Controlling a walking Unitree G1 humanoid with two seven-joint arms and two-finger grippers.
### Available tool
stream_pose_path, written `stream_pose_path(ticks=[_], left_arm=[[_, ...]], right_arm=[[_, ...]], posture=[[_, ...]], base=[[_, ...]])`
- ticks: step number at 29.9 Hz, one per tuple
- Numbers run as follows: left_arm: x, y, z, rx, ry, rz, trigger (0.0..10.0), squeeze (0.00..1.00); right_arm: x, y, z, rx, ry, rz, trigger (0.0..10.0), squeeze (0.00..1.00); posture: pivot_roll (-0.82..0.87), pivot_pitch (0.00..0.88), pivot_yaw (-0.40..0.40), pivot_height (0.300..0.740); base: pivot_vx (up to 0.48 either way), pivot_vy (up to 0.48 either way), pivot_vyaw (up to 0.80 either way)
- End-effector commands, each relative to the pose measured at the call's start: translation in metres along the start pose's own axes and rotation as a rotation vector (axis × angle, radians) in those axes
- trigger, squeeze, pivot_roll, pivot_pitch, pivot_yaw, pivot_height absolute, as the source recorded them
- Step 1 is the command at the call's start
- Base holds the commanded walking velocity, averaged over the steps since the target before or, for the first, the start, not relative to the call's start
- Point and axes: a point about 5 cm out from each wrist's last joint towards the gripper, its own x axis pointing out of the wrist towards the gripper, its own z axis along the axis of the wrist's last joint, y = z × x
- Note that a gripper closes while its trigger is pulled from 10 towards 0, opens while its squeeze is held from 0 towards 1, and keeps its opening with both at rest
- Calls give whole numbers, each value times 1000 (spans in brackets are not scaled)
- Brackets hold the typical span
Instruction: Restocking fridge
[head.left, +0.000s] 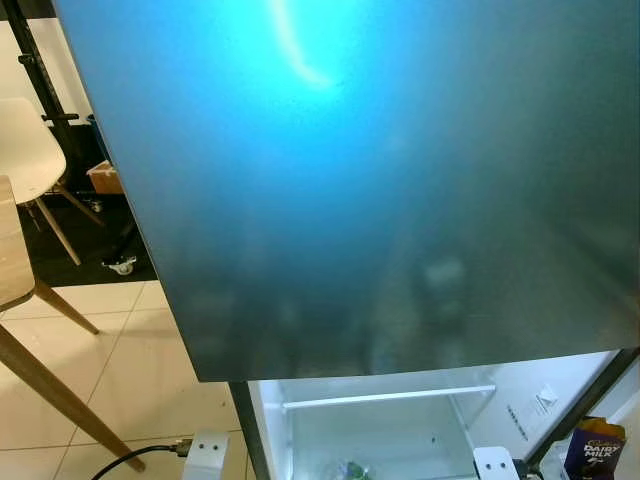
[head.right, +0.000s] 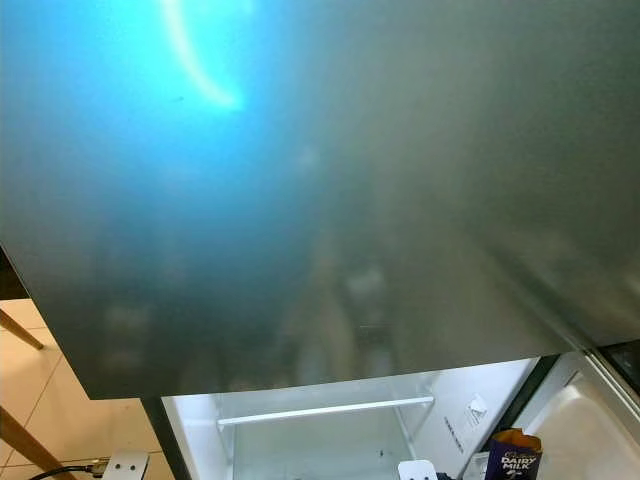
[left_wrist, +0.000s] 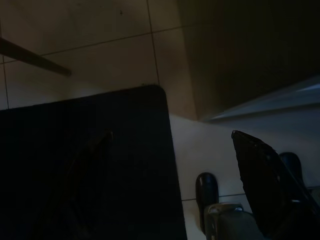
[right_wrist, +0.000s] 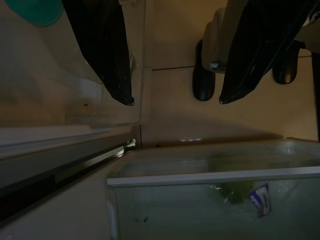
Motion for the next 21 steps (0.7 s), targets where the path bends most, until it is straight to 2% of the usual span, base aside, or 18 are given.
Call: stream_pose_path(ticks=[1,10,21], left_arm=[[-1,5,-1,-4,9,13,10000,0],[0,5,0,-14,6,12,10000,0],[-1,7,0,-24,4,14,10000,0]], right_arm=[[-1,0,-4,11,17,-7,10000,0],[-1,-2,-5,2,18,-9,10000,0],[-1,-4,-3,-1,8,-9,10000,0]], posture=[[-57,98,16,740],[-58,94,18,740],[-57,83,17,740]], base=[[0,0,0],[0,0,0],[-229,0,0]])
